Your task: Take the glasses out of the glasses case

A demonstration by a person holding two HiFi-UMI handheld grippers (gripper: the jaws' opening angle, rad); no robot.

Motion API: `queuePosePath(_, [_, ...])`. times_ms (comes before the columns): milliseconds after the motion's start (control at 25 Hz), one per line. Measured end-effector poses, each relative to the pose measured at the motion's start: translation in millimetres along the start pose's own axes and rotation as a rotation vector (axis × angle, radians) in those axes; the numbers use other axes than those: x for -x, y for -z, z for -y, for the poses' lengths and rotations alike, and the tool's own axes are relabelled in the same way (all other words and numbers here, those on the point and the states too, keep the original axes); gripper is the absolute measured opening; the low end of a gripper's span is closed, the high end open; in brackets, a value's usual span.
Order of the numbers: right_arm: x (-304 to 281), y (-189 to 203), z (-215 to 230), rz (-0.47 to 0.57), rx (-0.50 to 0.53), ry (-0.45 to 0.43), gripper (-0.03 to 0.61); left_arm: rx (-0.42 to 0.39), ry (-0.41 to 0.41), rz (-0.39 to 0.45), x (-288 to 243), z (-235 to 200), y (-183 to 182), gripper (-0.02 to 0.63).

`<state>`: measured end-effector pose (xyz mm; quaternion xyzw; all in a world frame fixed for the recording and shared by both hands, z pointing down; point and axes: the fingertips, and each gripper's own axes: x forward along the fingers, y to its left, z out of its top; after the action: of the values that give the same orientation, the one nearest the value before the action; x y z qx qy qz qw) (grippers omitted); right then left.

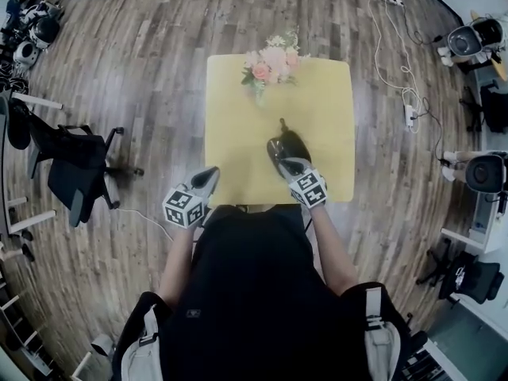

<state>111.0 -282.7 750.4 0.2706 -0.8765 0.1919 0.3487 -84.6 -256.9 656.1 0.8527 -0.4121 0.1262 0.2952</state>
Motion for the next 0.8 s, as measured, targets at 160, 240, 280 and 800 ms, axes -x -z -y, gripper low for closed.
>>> queuePosePath(160, [-11.9, 8.0, 7.0, -0.018, -0.013, -0.012, 0.044, 0.003, -0.015, -0.014, -4.2, 0.9, -2.6, 0.012])
queuePosePath(240, [-18.8, 13.7, 13.3, -0.03, -0.02, -0.005, 0.051, 0.005, -0.018, -0.02, -7.5, 0.6, -3.4, 0.012])
queuePosePath(280, [-22.0, 15.8, 15.9, -0.036, -0.023, -0.006, 0.051, 0.005, -0.02, -0.024, -9.6, 0.5, -3.7, 0.012])
queuePosePath(800, [-46.4, 19.6, 28.4, -0.086, -0.084, -0.011, 0.083, 0.002, -0.026, -0.075, -22.6, 2.8, -5.2, 0.012])
